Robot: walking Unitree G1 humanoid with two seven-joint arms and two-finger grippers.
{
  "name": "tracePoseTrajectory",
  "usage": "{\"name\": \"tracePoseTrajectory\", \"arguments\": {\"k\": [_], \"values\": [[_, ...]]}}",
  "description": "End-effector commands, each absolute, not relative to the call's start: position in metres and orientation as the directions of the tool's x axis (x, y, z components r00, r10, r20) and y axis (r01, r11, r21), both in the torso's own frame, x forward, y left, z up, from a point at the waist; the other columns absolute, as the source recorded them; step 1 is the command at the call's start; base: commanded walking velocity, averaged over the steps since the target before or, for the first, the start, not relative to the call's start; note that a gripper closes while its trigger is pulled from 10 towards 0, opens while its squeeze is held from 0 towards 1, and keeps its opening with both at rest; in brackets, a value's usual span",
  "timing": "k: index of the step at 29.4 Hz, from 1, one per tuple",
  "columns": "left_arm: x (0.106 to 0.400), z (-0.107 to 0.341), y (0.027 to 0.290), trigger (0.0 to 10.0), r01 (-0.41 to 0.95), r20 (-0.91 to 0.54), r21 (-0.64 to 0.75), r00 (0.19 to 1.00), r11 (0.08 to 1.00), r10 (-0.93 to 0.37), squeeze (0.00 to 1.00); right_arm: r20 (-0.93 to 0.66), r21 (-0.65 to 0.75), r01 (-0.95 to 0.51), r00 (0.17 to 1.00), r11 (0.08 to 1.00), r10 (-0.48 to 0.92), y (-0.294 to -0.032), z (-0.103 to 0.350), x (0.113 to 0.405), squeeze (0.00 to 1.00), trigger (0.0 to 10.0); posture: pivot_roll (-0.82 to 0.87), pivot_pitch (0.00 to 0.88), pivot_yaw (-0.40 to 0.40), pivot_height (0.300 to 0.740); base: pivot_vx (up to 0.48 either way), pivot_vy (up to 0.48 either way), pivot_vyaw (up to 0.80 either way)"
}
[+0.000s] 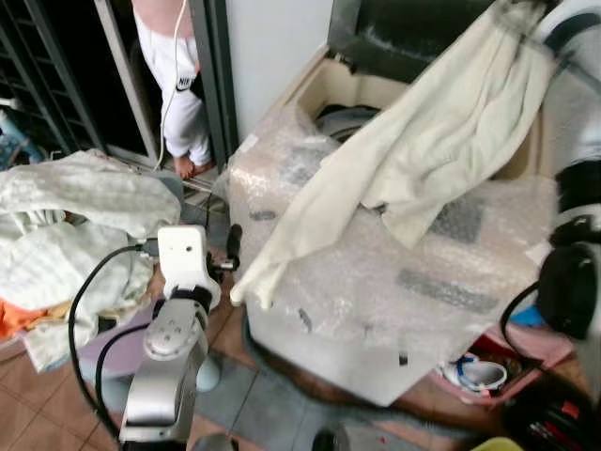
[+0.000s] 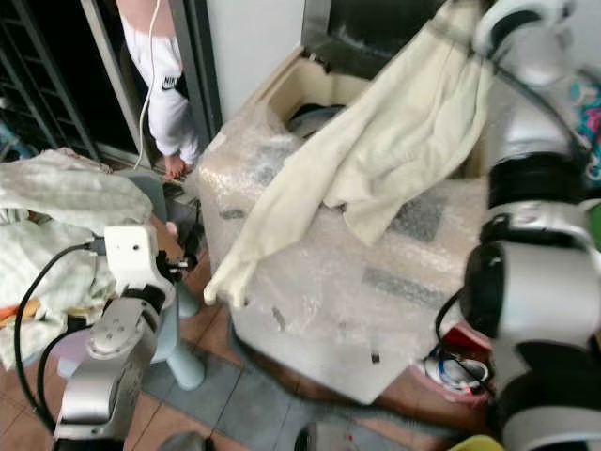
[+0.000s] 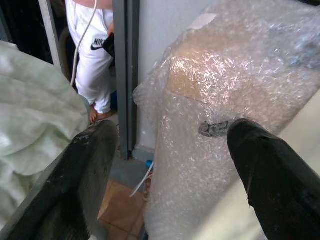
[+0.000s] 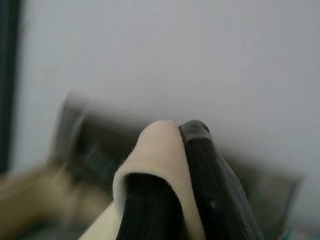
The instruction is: Clothes washing
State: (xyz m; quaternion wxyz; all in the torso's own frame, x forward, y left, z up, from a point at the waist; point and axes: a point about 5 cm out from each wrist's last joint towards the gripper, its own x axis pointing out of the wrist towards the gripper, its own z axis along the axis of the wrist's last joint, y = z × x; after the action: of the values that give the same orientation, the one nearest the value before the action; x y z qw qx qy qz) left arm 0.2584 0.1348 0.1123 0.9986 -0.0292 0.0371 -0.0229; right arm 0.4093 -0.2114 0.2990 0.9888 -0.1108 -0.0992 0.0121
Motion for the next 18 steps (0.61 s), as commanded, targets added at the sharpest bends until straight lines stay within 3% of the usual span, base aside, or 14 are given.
{"name": "tracePoseTrajectory", "arguments": {"k": [1,9,10,12,15,18], "values": [[0.257,0.112,0.134,10.0,0.045,-0.077,-0.051,0.996,0.998,-0.049,0.0,-0.038,-0.246,-0.084,0.996,0.966,0.077,-0.203,0.241,0.409,0.0,10.0,-0.04,0.0,-0.035,0.74,0.0,0.0,0.0],[0.258,0.112,0.134,10.0,0.052,-0.081,-0.037,0.995,0.998,-0.055,0.0,-0.142,-0.175,-0.217,0.971,0.96,0.193,-0.188,0.206,0.397,0.0,10.0,-0.05,0.0,-0.03,0.74,0.0,0.0,0.0],[0.258,0.112,0.134,10.0,0.053,-0.081,-0.037,0.995,0.998,-0.056,0.0,-0.135,-0.143,-0.237,0.966,0.961,0.218,-0.187,0.206,0.394,1.0,10.0,-0.05,0.0,-0.03,0.74,0.0,0.0,0.0],[0.258,0.113,0.133,10.0,0.055,-0.081,-0.037,0.995,0.998,-0.058,0.0,-0.101,-0.135,-0.251,0.966,0.958,0.239,-0.189,0.21,0.39,1.0,10.0,-0.05,0.0,-0.029,0.74,0.0,0.0,0.0],[0.256,0.112,0.134,10.0,0.052,-0.087,-0.036,0.995,0.998,-0.055,0.0,0.154,-0.353,-0.314,0.91,0.881,0.386,-0.181,0.242,0.374,1.0,10.0,-0.05,0.0,-0.03,0.74,0.0,0.0,0.0],[0.256,0.11,0.136,10.0,0.049,-0.091,-0.034,0.994,0.998,-0.052,0.0,0.149,-0.353,-0.477,0.821,0.805,0.551,-0.171,0.245,0.359,1.0,10.0,-0.05,0.0,-0.031,0.74,0.0,0.0,0.0]]}}
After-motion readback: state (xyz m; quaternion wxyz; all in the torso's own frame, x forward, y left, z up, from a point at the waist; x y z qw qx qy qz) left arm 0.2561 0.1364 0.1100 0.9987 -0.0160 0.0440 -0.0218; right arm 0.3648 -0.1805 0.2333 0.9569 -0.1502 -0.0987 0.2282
